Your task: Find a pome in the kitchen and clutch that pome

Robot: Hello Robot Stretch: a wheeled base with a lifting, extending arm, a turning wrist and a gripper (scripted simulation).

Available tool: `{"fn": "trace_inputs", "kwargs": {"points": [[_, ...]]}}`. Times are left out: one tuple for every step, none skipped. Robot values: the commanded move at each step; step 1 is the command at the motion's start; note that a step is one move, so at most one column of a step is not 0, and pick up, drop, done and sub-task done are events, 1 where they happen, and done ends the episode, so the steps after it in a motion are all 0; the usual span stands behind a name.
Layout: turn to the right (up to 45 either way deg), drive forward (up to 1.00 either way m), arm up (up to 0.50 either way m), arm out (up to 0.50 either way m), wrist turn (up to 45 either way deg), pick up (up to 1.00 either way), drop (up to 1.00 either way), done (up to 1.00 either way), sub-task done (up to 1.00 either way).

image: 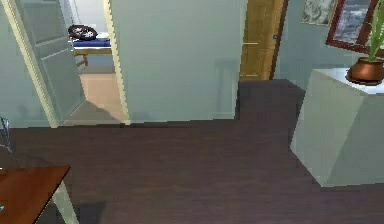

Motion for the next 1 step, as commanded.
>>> {"fn": "trace_inputs", "kwargs": {"points": [[0.0,0.3,0.0,0.0,0.0,0.0,0.0,0.0,0.0]]}}
